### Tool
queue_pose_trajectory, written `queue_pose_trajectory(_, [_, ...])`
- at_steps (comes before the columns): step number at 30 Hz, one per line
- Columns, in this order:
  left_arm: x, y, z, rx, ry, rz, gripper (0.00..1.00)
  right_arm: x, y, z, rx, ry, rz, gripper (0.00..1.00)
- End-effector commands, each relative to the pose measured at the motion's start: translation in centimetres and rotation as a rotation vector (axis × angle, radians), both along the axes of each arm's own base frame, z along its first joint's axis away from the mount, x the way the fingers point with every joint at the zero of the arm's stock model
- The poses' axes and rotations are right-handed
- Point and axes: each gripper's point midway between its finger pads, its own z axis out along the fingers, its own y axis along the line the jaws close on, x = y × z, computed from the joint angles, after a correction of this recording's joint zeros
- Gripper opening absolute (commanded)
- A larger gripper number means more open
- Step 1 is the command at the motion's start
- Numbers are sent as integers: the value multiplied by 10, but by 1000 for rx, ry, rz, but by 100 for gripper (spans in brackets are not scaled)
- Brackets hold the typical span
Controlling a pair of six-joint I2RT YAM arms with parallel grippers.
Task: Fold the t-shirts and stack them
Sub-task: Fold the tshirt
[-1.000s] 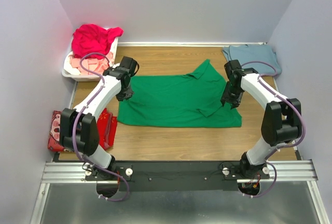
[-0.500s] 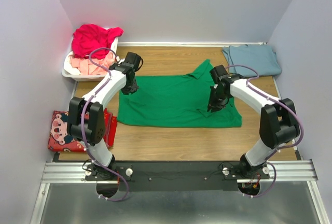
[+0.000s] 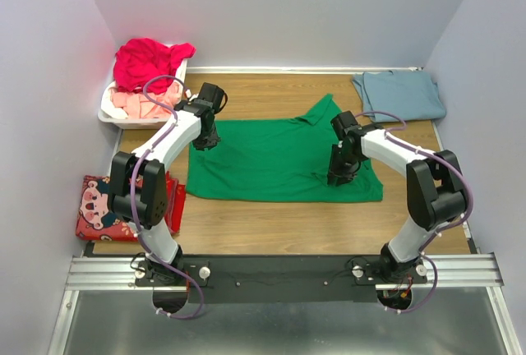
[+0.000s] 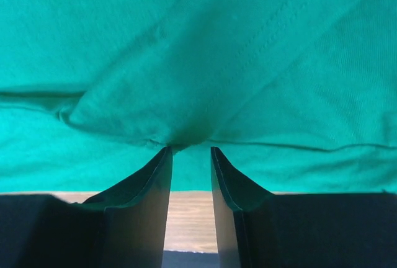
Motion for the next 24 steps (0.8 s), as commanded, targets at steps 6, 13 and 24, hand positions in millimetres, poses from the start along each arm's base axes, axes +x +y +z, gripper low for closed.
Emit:
queue_pose_trajectory(6, [4,-2,2,3,-4,-18,26,3,3,-26,1,4,3,38])
queue_pose_trajectory(13, [5,0,1,15,2,-21,26,17,10,-16,23,-35,10,27])
queue_pose_trajectory(24, [5,0,0,15,1,-19,25,20,6,-1,0,-59,3,41])
